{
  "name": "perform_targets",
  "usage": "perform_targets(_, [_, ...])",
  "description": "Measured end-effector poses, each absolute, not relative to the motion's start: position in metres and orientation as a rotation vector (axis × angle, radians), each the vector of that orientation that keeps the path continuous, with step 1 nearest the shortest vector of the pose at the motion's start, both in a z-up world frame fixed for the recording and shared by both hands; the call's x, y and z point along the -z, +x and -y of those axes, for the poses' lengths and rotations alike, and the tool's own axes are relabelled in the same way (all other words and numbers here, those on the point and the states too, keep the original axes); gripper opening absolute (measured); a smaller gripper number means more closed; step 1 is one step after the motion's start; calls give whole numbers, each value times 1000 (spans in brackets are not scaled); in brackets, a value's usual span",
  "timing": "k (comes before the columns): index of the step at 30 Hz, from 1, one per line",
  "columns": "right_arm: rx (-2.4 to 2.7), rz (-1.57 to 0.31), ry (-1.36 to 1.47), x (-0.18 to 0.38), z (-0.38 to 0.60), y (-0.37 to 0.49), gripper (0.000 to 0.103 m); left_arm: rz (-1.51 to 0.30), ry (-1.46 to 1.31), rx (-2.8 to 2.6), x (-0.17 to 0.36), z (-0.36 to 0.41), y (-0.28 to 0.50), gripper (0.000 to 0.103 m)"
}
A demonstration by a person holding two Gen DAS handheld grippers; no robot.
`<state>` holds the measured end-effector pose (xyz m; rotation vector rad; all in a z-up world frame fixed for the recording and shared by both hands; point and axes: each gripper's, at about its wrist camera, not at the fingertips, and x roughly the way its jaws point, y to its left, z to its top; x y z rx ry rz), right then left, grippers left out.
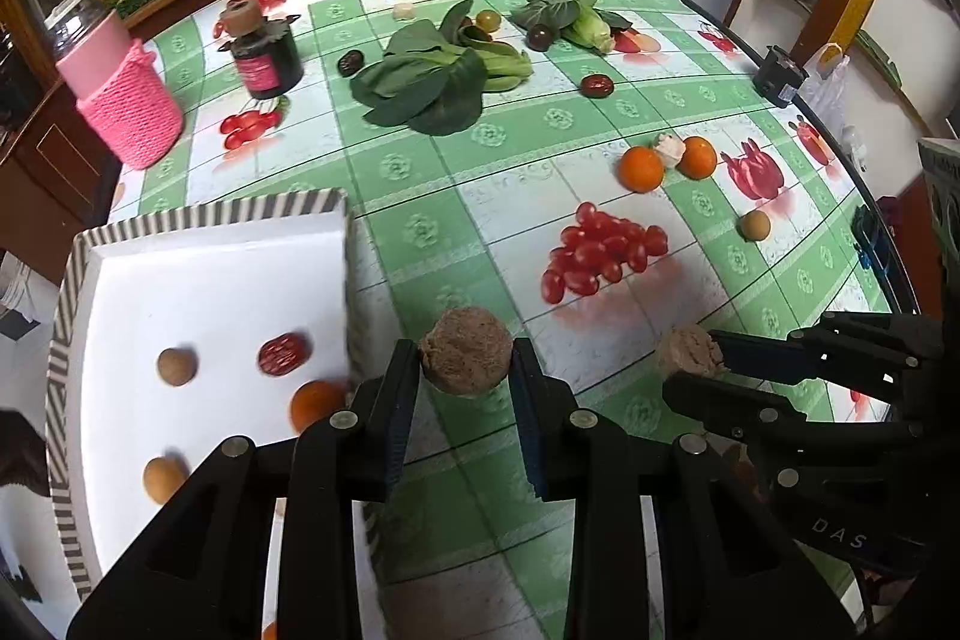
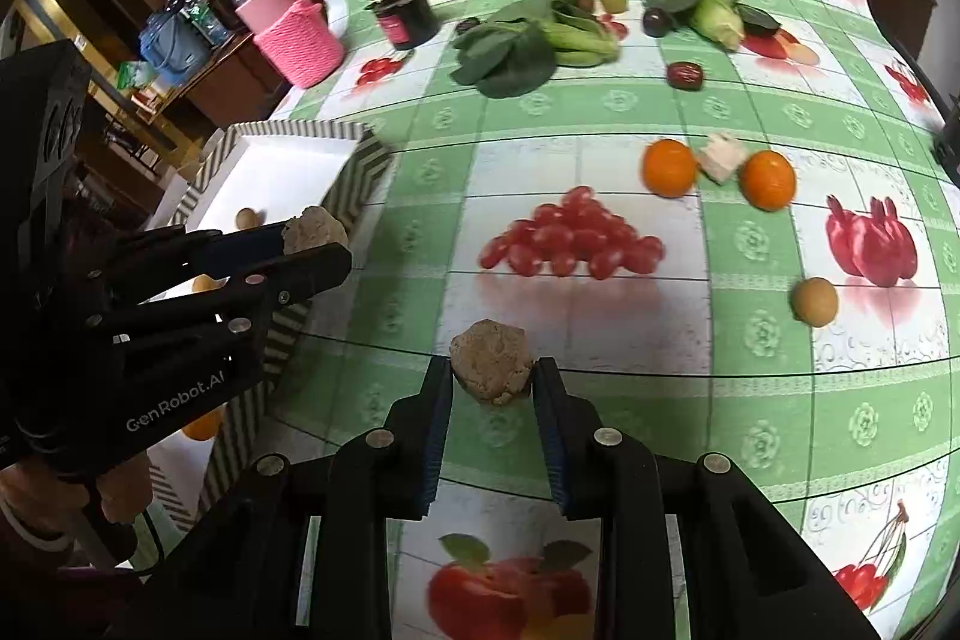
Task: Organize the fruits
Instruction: 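Carry both tan pieces over the white tray and open both grippers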
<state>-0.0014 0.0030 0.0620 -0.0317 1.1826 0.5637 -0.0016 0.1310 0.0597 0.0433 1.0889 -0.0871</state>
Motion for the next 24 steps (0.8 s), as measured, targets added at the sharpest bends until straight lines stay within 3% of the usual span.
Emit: perform_targets(24, [-689,-1208,-75,-65,-108,-53,28,-1238,126,173,-44,-215,-28,28])
